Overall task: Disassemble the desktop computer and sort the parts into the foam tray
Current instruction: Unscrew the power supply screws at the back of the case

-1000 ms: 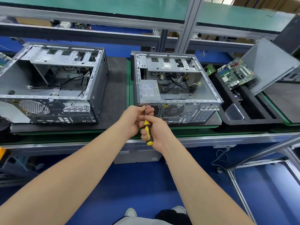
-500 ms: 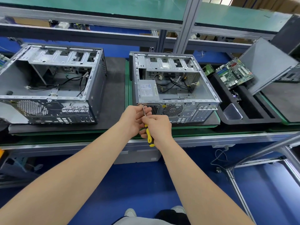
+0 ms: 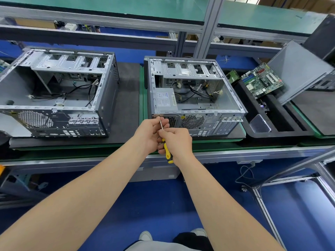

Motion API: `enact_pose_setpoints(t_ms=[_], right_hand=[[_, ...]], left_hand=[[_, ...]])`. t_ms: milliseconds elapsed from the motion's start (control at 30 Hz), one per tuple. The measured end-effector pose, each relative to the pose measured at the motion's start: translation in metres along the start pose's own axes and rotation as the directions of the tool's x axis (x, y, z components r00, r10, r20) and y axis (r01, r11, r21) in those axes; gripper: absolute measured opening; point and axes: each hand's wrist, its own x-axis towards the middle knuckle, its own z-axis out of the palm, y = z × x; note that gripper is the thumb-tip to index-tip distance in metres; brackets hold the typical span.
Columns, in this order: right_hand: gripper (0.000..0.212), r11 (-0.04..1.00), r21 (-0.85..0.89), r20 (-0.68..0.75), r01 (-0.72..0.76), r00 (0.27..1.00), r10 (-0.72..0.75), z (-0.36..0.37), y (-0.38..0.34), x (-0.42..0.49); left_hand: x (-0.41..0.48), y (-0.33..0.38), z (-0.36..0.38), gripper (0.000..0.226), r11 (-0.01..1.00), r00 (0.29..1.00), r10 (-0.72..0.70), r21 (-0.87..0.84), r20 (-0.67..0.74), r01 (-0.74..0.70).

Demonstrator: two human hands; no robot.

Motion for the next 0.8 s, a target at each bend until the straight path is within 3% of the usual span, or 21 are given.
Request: enact_pose_setpoints(t_ms=[167,300,467,533,600,633,700,767,800], right_hand=[[0.032,1.0,-0.029,0.0,0.003,1.0,-0.003,-0.001,-0.001,0.0],[0.026,0.994,-0.1,-0.005,0.045,0.999,-0.046,-0.003,-0.004,-0.002],[0.029,0.954,-0.27,-0.007,0.134,0.99,-0.141,-0.003,-0.006,-0.002],[0.025,0.989,-0.136,0.044,0.063,0.997,-0.057,-0.003,-0.006,-0.002],[0.027,0.964,0.204,0.208,-0.17,0.97,0.127,-0.005,-0.005,0.0],[0.03,0.885,0.345,0.337,-0.312,0.921,0.193,-0.007,-0.003,0.0],[0.035,0.682,0.523,0.554,-0.511,0.812,0.183,-0.011,0.003,0.001],[0.036,0.513,0.615,0.647,-0.598,0.755,0.104,-0.013,0.009,0.001],[0.034,0.493,0.629,0.653,-0.601,0.752,0.084,-0.013,0.009,0.001]], left_hand=[[0.002,-0.001,-0.001,0.046,1.0,1.0,-0.006,-0.001,0.006,0.006],[0.001,-0.001,-0.002,0.017,0.999,1.0,0.017,-0.031,-0.01,-0.018],[0.001,0.0,-0.004,0.017,1.0,1.0,0.017,-0.001,0.018,-0.017],[0.0,0.002,-0.005,0.02,0.999,1.0,-0.011,0.047,0.015,0.011],[0.001,0.006,-0.005,0.019,0.998,1.0,-0.017,0.057,0.0,0.017],[0.001,0.007,-0.005,0.017,0.999,1.0,-0.011,0.035,0.002,0.011],[0.002,0.009,-0.005,0.016,0.999,0.999,-0.01,-0.044,0.032,0.011],[0.002,0.008,-0.005,0.017,0.995,0.998,-0.017,-0.099,0.068,0.024],[0.003,0.008,-0.006,0.018,0.994,0.996,-0.015,-0.11,0.082,0.024]])
